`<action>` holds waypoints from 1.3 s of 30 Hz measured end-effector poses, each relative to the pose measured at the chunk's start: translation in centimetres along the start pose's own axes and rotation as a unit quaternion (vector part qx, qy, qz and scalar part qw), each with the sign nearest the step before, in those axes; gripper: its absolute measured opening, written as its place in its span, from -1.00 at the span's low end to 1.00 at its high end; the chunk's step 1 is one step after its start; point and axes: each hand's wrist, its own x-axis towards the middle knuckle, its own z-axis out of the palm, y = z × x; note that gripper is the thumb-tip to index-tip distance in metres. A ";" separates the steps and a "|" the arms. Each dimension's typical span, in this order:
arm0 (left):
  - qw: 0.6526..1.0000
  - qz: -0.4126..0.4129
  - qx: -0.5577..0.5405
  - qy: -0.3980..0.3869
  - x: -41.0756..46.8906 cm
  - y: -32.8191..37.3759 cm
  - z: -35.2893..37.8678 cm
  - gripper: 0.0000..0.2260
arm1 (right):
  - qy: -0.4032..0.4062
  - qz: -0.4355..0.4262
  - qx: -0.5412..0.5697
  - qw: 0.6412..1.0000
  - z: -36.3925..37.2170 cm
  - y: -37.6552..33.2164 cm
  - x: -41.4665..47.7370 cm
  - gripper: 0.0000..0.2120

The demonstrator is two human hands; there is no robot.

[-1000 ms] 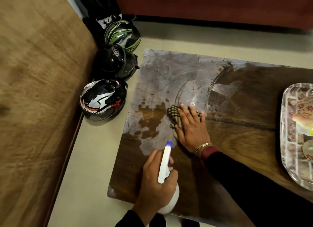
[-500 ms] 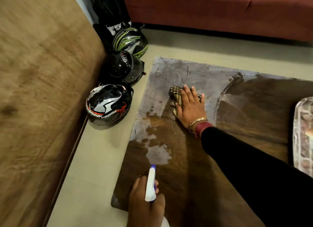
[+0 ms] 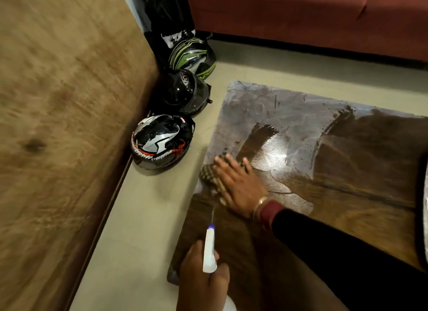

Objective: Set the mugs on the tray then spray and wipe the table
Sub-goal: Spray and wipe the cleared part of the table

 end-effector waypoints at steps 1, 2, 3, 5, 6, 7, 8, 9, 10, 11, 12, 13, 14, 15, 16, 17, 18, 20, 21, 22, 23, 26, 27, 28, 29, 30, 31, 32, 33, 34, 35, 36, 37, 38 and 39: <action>0.998 -0.016 -0.015 0.051 0.5 0.0 0.5 -0.71 | -0.002 0.069 0.000 0.998 -1.0 1.2 2.5 -0.38; 0.996 -0.044 -0.054 0.048 0.1 0.4 -0.2 -0.75 | 0.003 0.111 0.016 0.994 -2.1 1.7 5.0 -0.38; 0.993 -0.047 -0.088 0.062 0.0 0.2 -0.1 -0.80 | 0.013 0.132 0.013 0.991 -2.4 1.7 6.5 -0.38; 0.990 -0.043 -0.075 0.110 0.1 0.9 -0.4 -0.77 | -0.010 0.096 0.003 0.995 -0.9 -0.1 6.0 -0.38; 0.990 -0.026 -0.077 0.113 -0.2 1.6 -1.1 -0.75 | -0.023 0.047 -0.005 0.999 0.0 -1.3 4.3 -0.37; 0.988 -0.030 -0.082 0.129 0.1 1.1 -0.7 -0.70 | -0.021 -0.013 -0.005 1.000 0.6 -2.5 2.5 -0.37; 0.985 -0.042 -0.101 0.137 0.1 1.2 -1.1 -0.65 | -0.018 -0.068 -0.004 0.998 1.2 -3.6 0.9 -0.37; 0.984 -0.039 -0.099 0.145 0.3 1.1 -1.0 -0.63 | -0.036 -0.112 0.001 0.993 1.8 -4.4 -0.6 -0.38; 0.986 -0.034 -0.093 0.135 0.6 1.4 -1.1 -0.65 | -0.053 -0.142 -0.006 0.988 2.0 -4.9 -1.2 -0.37; 0.987 -0.027 -0.092 0.126 1.0 1.1 -0.8 -0.68 | -0.064 -0.162 -0.013 0.985 2.2 -4.8 -1.1 -0.37; 0.990 -0.024 -0.085 0.114 1.1 1.5 -0.8 -0.69 | -0.064 -0.173 -0.018 0.983 1.8 -4.0 -0.3 -0.37; 0.988 -0.020 -0.078 0.128 1.7 1.7 -0.6 -0.69 | -0.048 -0.160 -0.031 0.985 1.3 -2.7 1.0 -0.37; 0.986 -0.020 -0.083 0.145 2.2 2.3 -0.6 -0.69 | -0.037 -0.119 -0.020 0.992 0.6 -1.0 2.5 -0.36; 0.984 -0.011 -0.085 0.155 2.6 2.8 -0.4 -0.69 | -0.012 -0.061 -0.008 0.998 -0.3 1.1 4.4 -0.34; 0.985 -0.002 -0.090 0.149 3.0 3.7 -0.4 -0.70 | 0.012 0.004 0.005 1.000 -1.7 3.6 6.3 -0.32; 0.984 0.005 -0.090 0.152 3.5 4.3 -0.2 -0.70 | 0.027 0.065 0.007 0.997 -3.0 6.5 8.2 -0.31; 0.983 0.005 -0.106 0.148 4.0 5.0 -0.3 -0.72 | 0.039 0.117 0.004 0.992 -4.3 9.0 9.9 -0.32; 0.984 0.006 -0.112 0.135 5.2 6.1 -0.9 -0.76 | 0.060 0.172 0.007 0.983 -6.0 12.6 12.3 -0.35; 0.986 0.001 -0.110 0.124 6.1 6.3 -1.2 -0.73 | 0.068 0.185 0.014 0.980 -6.1 13.1 12.8 -0.36; 0.988 -0.009 -0.111 0.107 6.9 6.6 -1.5 -0.69 | 0.073 0.181 0.016 0.981 -5.9 12.6 12.6 -0.36; 0.989 -0.023 -0.119 0.088 7.6 7.3 -1.9 -0.69 | 0.069 0.155 0.012 0.986 -5.2 11.2 11.7 -0.34; 0.992 -0.025 -0.100 0.069 9.0 8.9 -3.1 -0.73 | 0.024 -0.064 0.019 0.997 -2.6 6.1 7.4 -0.39; 0.994 -0.025 -0.089 0.062 9.5 9.2 -3.4 -0.74 | 0.003 -0.129 0.023 0.991 -2.4 5.6 6.7 -0.41; 0.994 -0.029 -0.085 0.057 10.0 9.5 -3.7 -0.75 | -0.013 -0.165 0.023 0.986 -2.7 6.1 7.1 -0.42; 0.994 -0.036 -0.084 0.053 10.5 9.8 -3.8 -0.76 | -0.011 -0.164 0.014 0.986 -3.0 7.2 8.2 -0.42; 0.994 -0.040 -0.086 0.052 11.1 9.8 -3.9 -0.77 | 0.006 -0.120 0.007 0.993 -3.6 8.5 9.8 -0.41; 0.994 -0.039 -0.089 0.050 11.7 10.0 -4.0 -0.77 | 0.035 -0.048 0.009 0.998 -4.5 10.1 11.7 -0.42; 0.995 -0.031 -0.088 0.046 12.2 10.2 -4.1 -0.77 | 0.055 0.031 0.015 0.998 -5.6 11.9 13.8 -0.41; 0.995 -0.024 -0.085 0.039 12.6 10.5 -4.2 -0.77 | 0.056 0.094 0.020 0.994 -6.8 13.6 15.6 -0.41; 0.996 -0.017 -0.082 0.031 12.8 10.8 -4.3 -0.76 | 0.054 0.134 0.022 0.989 -7.5 14.9 17.0 -0.40; 0.996 -0.013 -0.081 0.025 13.1 11.0 -4.4 -0.76 | 0.054 0.155 0.021 0.986 -7.8 15.5 18.0 -0.40; 0.997 -0.009 -0.079 0.021 13.3 11.1 -4.3 -0.77 | 0.057 0.162 0.026 0.985 -7.8 15.6 18.4 -0.40; 0.997 -0.011 -0.075 0.019 13.5 11.3 -4.2 -0.79 | 0.054 0.159 0.029 0.985 -7.8 15.3 18.2 -0.39; 0.997 -0.015 -0.072 0.020 13.5 11.4 -4.1 -0.81 | 0.050 0.143 0.026 0.988 -7.6 14.7 17.6 -0.38; 0.997 -0.020 -0.070 0.021 13.5 11.7 -4.0 -0.81 | 0.046 0.115 0.019 0.992 -7.3 14.2 16.9 -0.37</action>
